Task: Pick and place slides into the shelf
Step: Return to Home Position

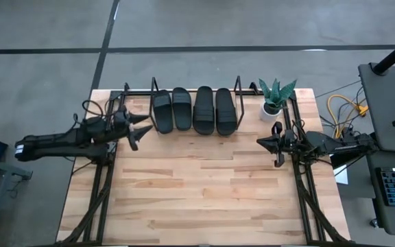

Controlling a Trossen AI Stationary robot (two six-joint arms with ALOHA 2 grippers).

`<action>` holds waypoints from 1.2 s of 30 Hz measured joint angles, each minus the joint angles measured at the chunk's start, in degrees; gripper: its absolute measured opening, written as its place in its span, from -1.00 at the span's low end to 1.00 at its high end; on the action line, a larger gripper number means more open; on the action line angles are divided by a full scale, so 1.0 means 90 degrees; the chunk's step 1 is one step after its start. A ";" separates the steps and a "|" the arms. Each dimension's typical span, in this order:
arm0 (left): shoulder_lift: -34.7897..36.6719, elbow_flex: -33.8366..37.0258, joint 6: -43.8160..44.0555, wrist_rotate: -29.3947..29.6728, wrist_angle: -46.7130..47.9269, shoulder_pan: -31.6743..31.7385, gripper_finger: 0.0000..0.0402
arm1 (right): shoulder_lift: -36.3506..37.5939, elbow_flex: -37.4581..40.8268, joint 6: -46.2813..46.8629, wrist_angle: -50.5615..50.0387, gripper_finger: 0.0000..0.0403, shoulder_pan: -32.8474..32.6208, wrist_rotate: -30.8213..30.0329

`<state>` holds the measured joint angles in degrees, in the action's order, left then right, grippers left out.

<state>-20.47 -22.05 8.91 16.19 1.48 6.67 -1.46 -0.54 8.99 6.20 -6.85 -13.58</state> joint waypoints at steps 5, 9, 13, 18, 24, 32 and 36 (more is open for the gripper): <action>0.1001 0.0223 -0.0022 0.0072 0.1555 -0.0002 0.07 | -0.0012 -0.0002 -0.0001 0.0005 -0.96 0.0000 0.0000; 0.1765 0.0659 0.0510 -0.0011 0.1731 -0.0001 0.07 | -0.0014 -0.0002 -0.0219 0.0002 -0.96 0.0000 0.0000; 0.2094 0.1146 0.1133 -0.0256 0.1295 -0.0002 0.07 | -0.0014 -0.0002 -0.0500 0.0003 -0.96 0.0000 0.0000; 0.1876 0.1285 0.0761 -0.1382 0.0946 -0.0008 -0.09 | -0.0041 -0.0002 -0.0520 0.0000 -0.96 0.0000 -0.0002; 0.1951 0.1297 -0.0223 -0.1776 0.0908 -0.0002 -0.89 | -0.0174 -0.0005 -0.0123 0.0002 -0.96 0.0000 -0.0003; 0.2096 0.1989 0.0235 -0.2072 0.0856 -0.0002 -0.99 | -0.0354 -0.0007 0.0159 0.0007 -0.96 0.0000 -0.0002; 0.2092 0.2391 0.0007 -0.2387 -0.0905 -0.0002 -1.00 | -0.0347 -0.0007 0.0124 0.0011 -0.96 0.0000 -0.0001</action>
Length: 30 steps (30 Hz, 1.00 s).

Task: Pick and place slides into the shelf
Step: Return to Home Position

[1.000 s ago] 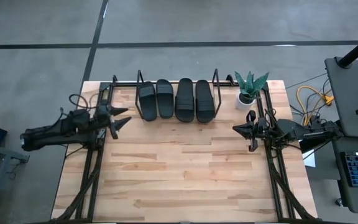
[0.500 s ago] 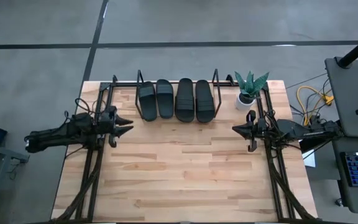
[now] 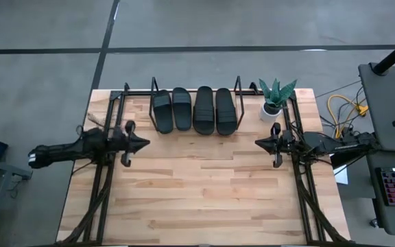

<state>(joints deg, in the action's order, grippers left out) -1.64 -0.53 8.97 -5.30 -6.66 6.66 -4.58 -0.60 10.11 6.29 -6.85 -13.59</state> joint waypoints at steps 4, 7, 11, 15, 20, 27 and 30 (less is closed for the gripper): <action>-0.0094 -0.0011 -0.0883 0.0040 -0.0130 0.0000 -1.00 | 0.0002 0.0000 0.0000 -0.0008 -0.96 0.0000 0.0002; -0.0094 0.0004 -0.0991 -0.0168 -0.0054 0.0000 -1.00 | 0.0000 0.0000 -0.0002 -0.0011 -0.96 0.0000 0.0002; -0.0080 0.0004 -0.1042 -0.0303 0.0078 -0.0002 -1.00 | -0.0007 0.0000 -0.0002 -0.0011 -0.96 0.0000 0.0003; -0.0023 0.0007 -0.1044 -0.0301 0.0049 0.0000 -1.00 | -0.0007 0.0000 -0.0002 -0.0009 -0.96 0.0002 0.0003; -0.0020 0.0009 -0.1044 -0.0299 0.0052 0.0000 -1.00 | -0.0007 0.0000 -0.0002 -0.0011 -0.96 0.0000 0.0003; -0.0163 0.0014 -0.1044 -0.0294 0.0069 0.0000 -1.00 | -0.0007 0.0000 -0.0002 -0.0008 -0.96 0.0000 0.0003; -0.0198 0.0017 -0.1044 -0.0291 0.0066 0.0000 -1.00 | -0.0007 0.0000 -0.0002 -0.0009 -0.96 0.0000 0.0003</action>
